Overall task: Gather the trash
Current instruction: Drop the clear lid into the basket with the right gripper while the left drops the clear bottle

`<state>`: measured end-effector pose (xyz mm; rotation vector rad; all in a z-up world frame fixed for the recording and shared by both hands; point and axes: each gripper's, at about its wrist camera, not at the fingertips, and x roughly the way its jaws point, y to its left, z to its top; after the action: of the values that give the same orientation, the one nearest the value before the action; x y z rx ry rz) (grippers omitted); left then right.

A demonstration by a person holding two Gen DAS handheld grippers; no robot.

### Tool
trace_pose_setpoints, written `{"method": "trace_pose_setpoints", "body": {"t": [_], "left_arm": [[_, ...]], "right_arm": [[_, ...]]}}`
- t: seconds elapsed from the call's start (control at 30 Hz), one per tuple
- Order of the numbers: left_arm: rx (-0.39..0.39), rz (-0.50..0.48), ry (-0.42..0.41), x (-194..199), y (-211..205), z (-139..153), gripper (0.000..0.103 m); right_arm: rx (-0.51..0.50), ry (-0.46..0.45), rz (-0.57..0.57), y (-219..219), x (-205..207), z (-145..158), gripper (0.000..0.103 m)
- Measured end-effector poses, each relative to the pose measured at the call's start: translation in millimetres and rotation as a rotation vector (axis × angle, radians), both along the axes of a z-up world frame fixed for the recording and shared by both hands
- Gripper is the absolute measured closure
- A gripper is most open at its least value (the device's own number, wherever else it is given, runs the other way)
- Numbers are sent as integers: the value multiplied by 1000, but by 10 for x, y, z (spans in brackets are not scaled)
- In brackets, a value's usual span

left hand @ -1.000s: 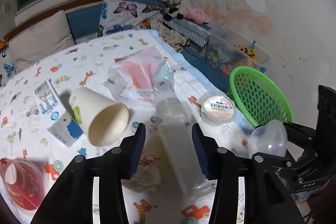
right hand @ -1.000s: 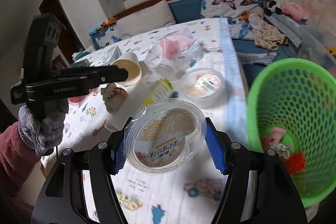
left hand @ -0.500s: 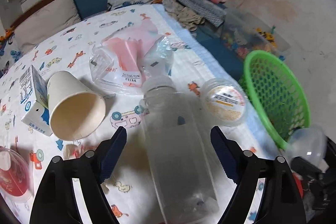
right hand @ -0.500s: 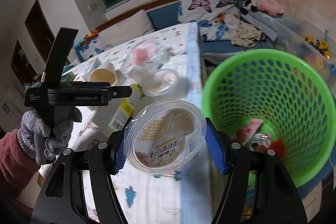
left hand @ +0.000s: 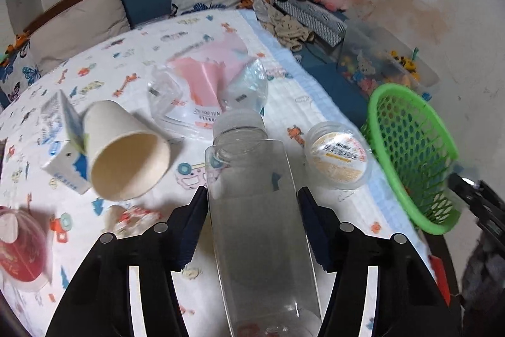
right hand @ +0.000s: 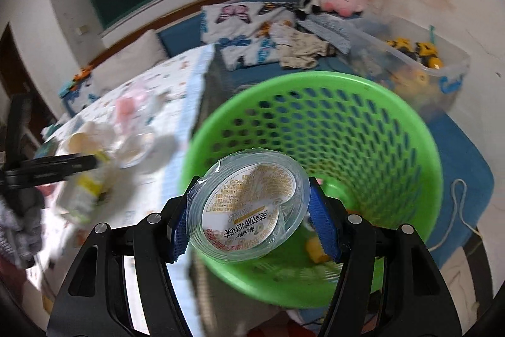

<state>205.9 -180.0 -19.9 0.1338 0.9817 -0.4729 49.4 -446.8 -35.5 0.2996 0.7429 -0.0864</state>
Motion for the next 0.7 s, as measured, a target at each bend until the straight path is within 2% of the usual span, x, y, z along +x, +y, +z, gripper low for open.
{"method": "trace_pose_setpoints", "body": {"t": [0.1,0.17,0.3,0.5,0.7], "left_arm": [[-24,-12,-32,-96,43,181,47],[-48,-29,-57,-167,25,332,47],[-97,-83,-83,-257,-149,545,47],[-138,-167,-92,-290,-665,670,47],[-175,-241,-70,-250,-1286,643,47]], "right_arm": [[4,26,-45,-164,25,-81,37],[0,39,-74,-253,36,-133,31],[3,38,-104,-369,8,-157,28],[17,23,-112,-449,-128,-112,27],[18,-4,-131,-465,-335,-47,26]]}}
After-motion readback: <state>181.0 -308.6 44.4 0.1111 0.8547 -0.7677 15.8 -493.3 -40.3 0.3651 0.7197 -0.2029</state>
